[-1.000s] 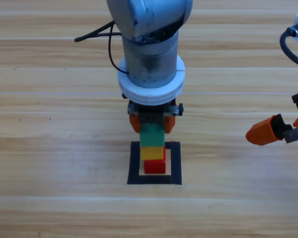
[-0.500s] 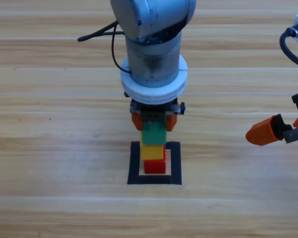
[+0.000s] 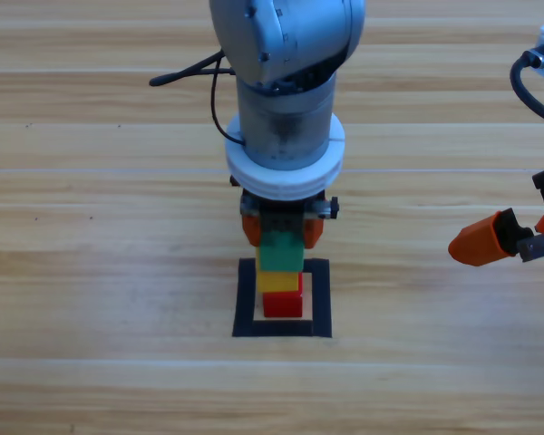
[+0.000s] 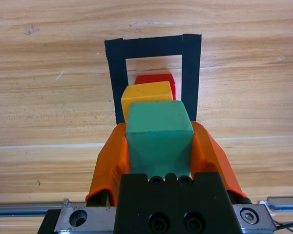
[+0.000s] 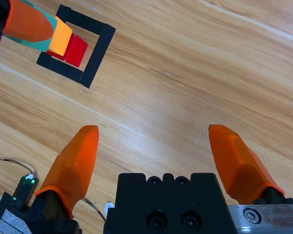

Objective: Stack the blocks in the rectangular block: red at the bottom, yellow in the middle, green on top

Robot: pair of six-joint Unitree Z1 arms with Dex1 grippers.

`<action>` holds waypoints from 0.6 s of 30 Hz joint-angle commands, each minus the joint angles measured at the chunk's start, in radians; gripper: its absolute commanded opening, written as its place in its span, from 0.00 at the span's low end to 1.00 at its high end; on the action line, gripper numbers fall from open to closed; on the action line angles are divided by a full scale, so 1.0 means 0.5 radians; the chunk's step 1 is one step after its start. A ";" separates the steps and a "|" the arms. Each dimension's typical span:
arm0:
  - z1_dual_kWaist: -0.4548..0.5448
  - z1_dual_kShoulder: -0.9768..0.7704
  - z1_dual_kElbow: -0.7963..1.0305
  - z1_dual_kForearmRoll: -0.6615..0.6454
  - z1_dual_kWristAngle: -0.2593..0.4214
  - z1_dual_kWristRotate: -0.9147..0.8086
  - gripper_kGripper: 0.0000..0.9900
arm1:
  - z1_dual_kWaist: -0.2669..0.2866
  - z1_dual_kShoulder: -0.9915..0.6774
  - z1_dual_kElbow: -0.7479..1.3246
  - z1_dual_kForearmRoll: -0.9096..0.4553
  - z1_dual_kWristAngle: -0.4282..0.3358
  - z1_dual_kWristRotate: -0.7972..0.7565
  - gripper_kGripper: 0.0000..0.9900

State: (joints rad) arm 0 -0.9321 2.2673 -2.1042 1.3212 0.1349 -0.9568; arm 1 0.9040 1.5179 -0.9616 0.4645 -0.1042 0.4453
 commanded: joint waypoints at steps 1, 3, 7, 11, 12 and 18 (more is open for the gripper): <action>-0.035 0.110 -0.044 0.017 0.028 0.018 0.07 | -0.035 0.103 0.055 -0.073 0.043 0.005 1.00; -0.035 0.113 -0.044 0.017 0.031 0.018 0.07 | -0.035 0.106 0.055 -0.073 0.043 0.005 1.00; -0.035 0.101 -0.041 0.017 0.043 0.008 0.51 | -0.035 0.109 0.055 -0.073 0.043 0.005 1.00; -0.032 0.061 -0.025 0.021 0.052 0.027 1.00 | -0.035 0.109 0.055 -0.076 0.043 0.005 1.00; -0.032 0.046 -0.016 0.021 0.055 0.027 1.00 | -0.035 0.109 0.055 -0.076 0.043 0.005 1.00; -0.032 -0.009 -0.022 0.036 0.058 0.005 1.00 | -0.035 0.084 0.052 -0.076 0.086 -0.028 1.00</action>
State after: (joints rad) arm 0 -0.9321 2.2708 -2.1266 1.3214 0.1501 -0.9530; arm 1 0.9040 1.5202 -0.9616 0.4640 -0.0996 0.4453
